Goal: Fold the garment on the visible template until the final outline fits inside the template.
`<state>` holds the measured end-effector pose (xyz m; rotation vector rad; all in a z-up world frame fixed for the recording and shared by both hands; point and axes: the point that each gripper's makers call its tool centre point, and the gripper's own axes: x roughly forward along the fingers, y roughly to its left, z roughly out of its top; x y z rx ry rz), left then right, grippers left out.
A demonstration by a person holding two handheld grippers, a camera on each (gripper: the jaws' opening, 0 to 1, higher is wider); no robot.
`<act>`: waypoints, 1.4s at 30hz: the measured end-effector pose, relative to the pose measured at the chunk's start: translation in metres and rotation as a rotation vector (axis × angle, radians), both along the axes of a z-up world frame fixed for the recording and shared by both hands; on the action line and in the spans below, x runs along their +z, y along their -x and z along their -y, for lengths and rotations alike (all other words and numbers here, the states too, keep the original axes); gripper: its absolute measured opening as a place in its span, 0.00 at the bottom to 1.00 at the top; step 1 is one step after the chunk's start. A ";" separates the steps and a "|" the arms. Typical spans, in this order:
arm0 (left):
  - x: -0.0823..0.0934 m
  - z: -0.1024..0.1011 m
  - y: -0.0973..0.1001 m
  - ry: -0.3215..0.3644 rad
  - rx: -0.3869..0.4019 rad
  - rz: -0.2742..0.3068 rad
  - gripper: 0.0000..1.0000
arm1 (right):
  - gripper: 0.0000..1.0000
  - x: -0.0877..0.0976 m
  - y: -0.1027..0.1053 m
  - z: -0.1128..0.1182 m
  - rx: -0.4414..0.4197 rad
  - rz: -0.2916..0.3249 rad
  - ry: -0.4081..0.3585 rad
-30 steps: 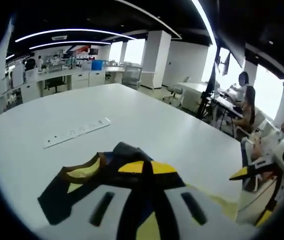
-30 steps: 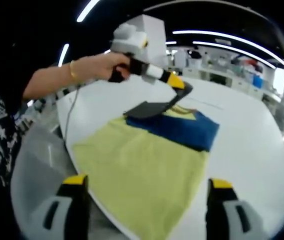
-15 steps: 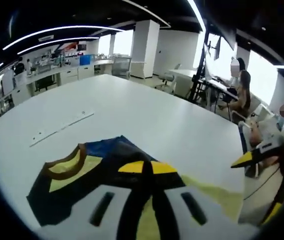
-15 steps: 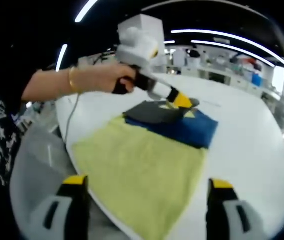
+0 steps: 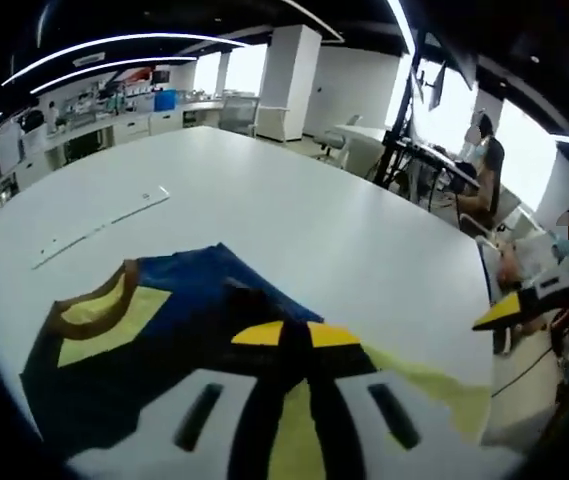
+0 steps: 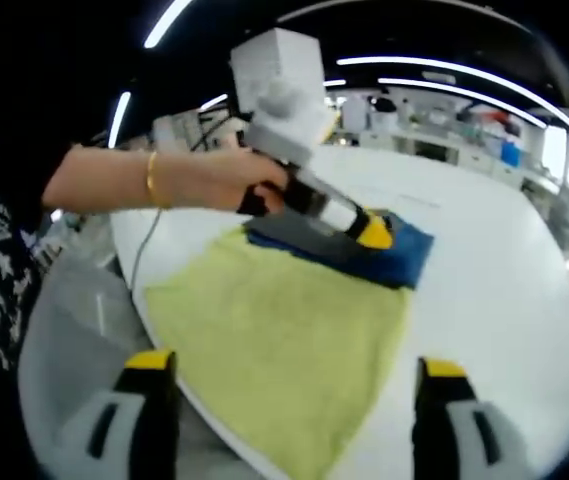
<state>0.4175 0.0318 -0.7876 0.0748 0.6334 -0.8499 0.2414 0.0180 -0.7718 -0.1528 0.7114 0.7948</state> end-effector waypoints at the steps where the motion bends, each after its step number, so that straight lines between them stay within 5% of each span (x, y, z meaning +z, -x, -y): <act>1: 0.000 0.002 0.002 0.003 -0.009 0.002 0.09 | 0.99 -0.001 0.000 0.000 -0.001 -0.001 0.000; 12: 0.004 -0.011 -0.001 0.005 -0.007 0.061 0.53 | 0.99 -0.003 -0.002 -0.001 0.005 -0.003 -0.008; 22: 0.013 -0.053 -0.004 0.000 0.047 0.108 0.94 | 0.99 -0.001 -0.012 -0.003 0.016 0.010 -0.019; 31: 0.015 -0.095 0.004 -0.024 0.074 0.108 0.99 | 0.99 0.002 -0.021 -0.005 0.045 0.020 -0.036; 42: 0.028 -0.143 0.041 -0.030 0.072 0.128 0.99 | 0.99 -0.003 -0.010 -0.005 0.159 -0.027 -0.011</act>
